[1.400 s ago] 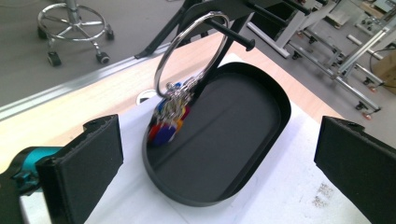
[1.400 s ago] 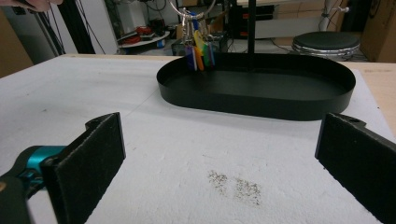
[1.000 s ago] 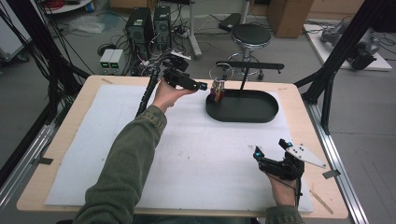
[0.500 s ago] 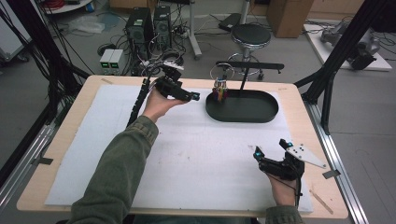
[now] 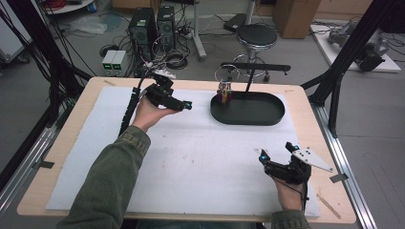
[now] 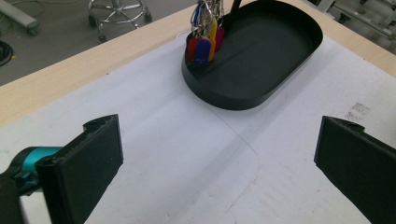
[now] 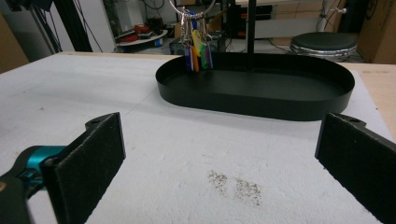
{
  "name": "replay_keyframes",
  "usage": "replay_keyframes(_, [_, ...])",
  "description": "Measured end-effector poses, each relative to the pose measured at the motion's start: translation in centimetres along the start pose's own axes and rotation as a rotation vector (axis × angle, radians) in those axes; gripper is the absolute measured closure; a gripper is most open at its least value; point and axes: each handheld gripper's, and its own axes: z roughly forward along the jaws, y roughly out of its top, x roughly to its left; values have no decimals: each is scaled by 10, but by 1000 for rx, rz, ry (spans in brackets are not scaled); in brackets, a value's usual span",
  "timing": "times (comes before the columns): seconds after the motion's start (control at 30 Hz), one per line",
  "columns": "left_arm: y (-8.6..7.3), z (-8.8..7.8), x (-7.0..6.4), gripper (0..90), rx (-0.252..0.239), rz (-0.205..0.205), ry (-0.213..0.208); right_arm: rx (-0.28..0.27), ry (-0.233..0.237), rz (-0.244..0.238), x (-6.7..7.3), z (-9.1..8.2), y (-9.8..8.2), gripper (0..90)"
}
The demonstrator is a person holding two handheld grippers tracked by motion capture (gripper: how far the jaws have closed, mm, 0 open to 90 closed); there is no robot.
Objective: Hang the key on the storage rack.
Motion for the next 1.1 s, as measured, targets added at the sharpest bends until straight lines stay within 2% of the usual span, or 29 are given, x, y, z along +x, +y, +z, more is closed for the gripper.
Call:
replay_keyframes(0.23, [-19,-11,8,16,5,-14,14,3,-2,-5,0,1,0,5])
replay_keyframes(0.5, [-41,-23,15,17,26,-29,5,3,-6,-1,0,-1,0,5])
replay_keyframes(0.77, [-59,-37,14,17,27,-29,14,2,-8,0,0,-1,-1,5])
replay_keyframes(0.87, [-67,-43,14,17,41,-23,32,-1,-10,8,-1,-2,-1,5])
replay_keyframes(1.1, [-89,-60,17,17,10,-34,48,2,-8,7,-1,-1,-1,5])
